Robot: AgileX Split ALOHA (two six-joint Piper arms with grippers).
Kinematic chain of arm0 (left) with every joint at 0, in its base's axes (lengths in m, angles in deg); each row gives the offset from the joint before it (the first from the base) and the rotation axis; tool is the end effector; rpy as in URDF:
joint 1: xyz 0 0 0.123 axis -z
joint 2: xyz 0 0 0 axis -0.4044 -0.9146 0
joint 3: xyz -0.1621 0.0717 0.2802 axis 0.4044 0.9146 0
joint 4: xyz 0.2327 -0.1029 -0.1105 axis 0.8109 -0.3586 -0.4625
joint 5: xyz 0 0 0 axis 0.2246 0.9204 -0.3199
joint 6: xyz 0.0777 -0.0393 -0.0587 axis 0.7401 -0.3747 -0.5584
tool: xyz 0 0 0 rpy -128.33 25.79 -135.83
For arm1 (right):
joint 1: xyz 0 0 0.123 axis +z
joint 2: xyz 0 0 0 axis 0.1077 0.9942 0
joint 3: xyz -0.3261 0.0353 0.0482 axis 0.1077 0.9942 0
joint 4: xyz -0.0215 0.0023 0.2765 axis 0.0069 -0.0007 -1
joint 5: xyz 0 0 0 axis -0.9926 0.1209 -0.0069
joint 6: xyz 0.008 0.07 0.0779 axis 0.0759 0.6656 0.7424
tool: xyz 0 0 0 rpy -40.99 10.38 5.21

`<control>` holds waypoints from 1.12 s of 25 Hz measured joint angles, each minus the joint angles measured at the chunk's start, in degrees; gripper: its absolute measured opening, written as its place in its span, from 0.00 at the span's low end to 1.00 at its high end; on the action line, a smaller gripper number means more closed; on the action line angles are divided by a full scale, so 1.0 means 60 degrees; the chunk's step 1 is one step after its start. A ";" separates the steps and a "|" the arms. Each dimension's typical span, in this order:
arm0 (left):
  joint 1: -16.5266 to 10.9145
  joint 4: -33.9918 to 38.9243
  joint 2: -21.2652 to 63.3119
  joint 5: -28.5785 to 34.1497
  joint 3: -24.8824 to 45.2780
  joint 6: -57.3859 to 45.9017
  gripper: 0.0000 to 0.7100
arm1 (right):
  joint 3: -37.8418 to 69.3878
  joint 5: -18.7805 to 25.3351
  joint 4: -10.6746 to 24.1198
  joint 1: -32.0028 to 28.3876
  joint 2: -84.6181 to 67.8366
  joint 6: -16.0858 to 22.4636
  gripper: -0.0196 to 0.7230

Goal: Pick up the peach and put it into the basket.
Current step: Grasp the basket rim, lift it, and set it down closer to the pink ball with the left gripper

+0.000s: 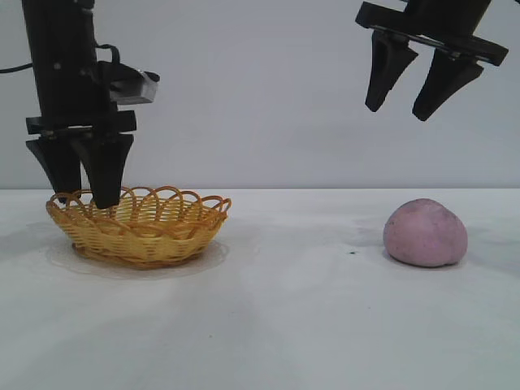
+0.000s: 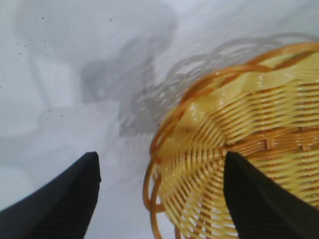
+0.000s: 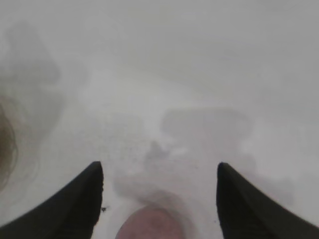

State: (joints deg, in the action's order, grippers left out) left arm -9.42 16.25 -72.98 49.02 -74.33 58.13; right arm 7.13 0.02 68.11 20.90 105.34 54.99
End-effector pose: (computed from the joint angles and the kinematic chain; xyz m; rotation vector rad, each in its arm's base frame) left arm 0.4703 -0.1286 0.1663 0.8868 2.8635 -0.0965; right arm 0.4235 0.1374 0.2507 -0.4846 2.6143 0.3922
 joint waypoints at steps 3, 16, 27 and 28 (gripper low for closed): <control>0.0000 0.0000 -0.0082 0.0020 0.0000 0.0000 0.46 | 0.0000 0.0022 0.0021 0.0000 0.0000 0.0000 0.60; 0.0000 0.0000 -0.0116 0.0471 -0.0043 -0.0735 0.00 | 0.0000 0.0027 0.0191 0.0000 0.0000 0.0000 0.60; 0.0000 -0.0649 0.0824 0.1853 -0.0043 -0.3556 0.00 | 0.0000 0.0043 0.0191 0.0000 0.0000 0.0000 0.60; 0.0000 -0.0958 0.0865 0.1853 -0.0043 -0.3621 0.00 | 0.0000 0.0043 0.0191 0.0000 0.0000 0.0000 0.60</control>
State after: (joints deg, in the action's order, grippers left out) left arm -9.42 10.50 -67.79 60.14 -74.59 36.40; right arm 7.13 0.28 69.26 20.90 105.34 54.99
